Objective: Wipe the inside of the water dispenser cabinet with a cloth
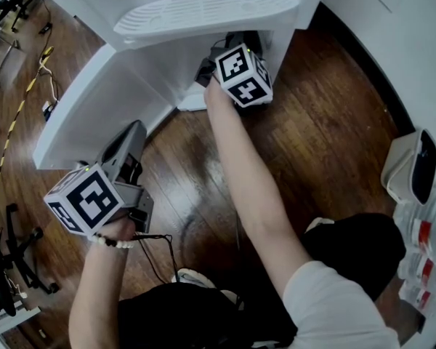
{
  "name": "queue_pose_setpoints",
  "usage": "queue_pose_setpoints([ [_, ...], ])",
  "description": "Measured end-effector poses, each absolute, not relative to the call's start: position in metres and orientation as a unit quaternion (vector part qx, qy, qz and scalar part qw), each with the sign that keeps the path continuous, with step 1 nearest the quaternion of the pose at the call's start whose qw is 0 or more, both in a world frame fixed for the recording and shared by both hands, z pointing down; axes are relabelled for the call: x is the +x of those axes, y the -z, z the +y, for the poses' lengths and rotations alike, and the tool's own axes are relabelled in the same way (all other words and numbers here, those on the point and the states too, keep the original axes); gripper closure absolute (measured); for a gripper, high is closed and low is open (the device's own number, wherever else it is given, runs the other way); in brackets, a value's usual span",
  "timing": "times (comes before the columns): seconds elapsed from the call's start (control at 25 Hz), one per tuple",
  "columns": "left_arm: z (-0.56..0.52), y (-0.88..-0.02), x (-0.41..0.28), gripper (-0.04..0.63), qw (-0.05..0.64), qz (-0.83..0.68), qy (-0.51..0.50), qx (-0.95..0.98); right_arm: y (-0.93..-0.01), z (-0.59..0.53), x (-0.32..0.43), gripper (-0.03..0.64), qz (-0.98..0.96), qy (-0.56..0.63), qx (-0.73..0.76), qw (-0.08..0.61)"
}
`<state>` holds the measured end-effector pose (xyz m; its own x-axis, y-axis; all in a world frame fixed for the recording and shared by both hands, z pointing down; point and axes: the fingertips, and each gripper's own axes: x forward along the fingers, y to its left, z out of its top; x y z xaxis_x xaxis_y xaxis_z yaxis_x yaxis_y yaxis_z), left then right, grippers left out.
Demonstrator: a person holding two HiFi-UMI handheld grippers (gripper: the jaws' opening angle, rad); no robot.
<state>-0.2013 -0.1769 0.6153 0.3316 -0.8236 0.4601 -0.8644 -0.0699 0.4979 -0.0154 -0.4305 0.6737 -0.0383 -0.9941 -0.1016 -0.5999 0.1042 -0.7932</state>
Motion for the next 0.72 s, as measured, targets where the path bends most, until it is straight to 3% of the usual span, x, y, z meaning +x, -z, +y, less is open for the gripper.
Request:
queue_pose_setpoints([
  [0.28, -0.177, -0.616, -0.201, 0.598, 0.365, -0.577, -0.026, 0.730, -0.773, -0.430, -0.017, 0.569, 0.607, 0.390, -0.638, 0.270],
  [0.56, -0.178, -0.618, -0.200, 0.598, 0.368, -0.574, -0.029, 0.730, -0.824, -0.426, -0.010, 0.569, 0.527, 0.489, -0.628, 0.299],
  [0.72, -0.179, -0.617, -0.199, 0.598, 0.367, -0.573, -0.027, 0.732, -0.831, -0.422, -0.003, 0.569, 0.522, 0.483, -0.641, 0.289],
])
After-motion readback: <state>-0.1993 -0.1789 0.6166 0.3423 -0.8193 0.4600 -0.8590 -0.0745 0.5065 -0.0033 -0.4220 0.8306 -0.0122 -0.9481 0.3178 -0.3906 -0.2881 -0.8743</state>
